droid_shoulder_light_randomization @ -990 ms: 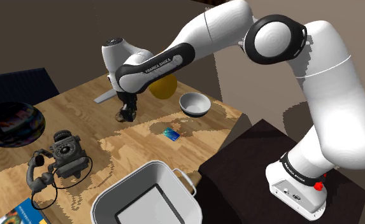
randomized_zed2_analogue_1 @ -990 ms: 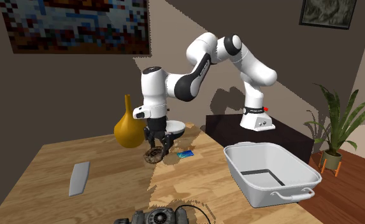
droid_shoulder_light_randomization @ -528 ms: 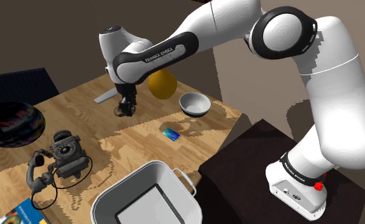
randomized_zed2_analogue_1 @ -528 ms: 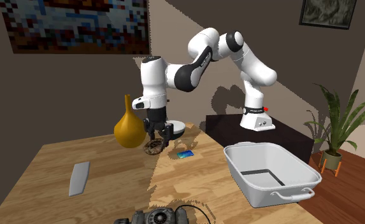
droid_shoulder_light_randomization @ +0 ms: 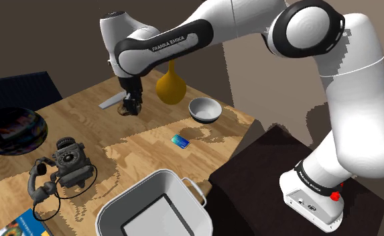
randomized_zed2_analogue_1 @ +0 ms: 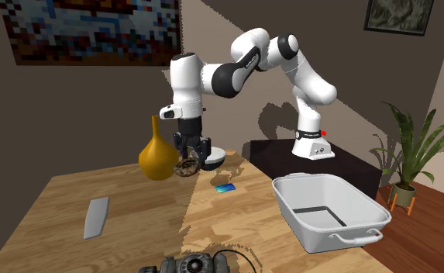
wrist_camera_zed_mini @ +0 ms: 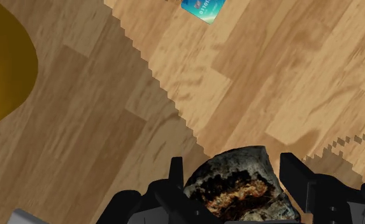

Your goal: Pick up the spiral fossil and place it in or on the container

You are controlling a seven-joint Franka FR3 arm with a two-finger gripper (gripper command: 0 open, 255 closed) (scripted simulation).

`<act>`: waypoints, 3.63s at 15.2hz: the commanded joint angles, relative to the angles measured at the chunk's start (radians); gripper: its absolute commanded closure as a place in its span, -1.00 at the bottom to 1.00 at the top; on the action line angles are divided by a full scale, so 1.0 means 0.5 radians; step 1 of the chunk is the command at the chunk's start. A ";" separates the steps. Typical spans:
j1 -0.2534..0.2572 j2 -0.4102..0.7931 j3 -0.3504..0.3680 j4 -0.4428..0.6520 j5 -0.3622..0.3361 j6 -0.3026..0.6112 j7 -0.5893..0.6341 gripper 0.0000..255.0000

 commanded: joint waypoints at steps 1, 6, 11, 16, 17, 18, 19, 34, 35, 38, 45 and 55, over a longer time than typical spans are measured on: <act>0.001 -0.019 0.007 0.023 0.010 -0.041 -0.006 1.00; -0.025 -0.215 0.064 -0.279 0.049 0.057 0.092 1.00; -0.035 -0.469 0.153 -0.699 0.113 0.220 0.250 1.00; -0.013 -0.683 0.249 -1.028 0.189 0.345 0.400 1.00; -0.005 -0.722 0.269 -1.085 0.206 0.366 0.429 1.00; 0.004 -0.760 0.289 -1.140 0.223 0.386 0.459 1.00; 0.013 -0.796 0.310 -1.192 0.241 0.406 0.489 1.00; 0.282 -1.180 0.633 -1.682 0.500 0.578 0.989 1.00; 0.323 -1.198 0.667 -1.703 0.517 0.586 1.055 1.00; 0.346 -1.127 0.643 -1.726 0.444 0.655 1.104 1.00; 0.376 -1.003 0.599 -1.762 0.300 0.755 1.074 -1.00; 0.490 -0.479 0.324 -1.814 -0.462 1.049 0.445 -1.00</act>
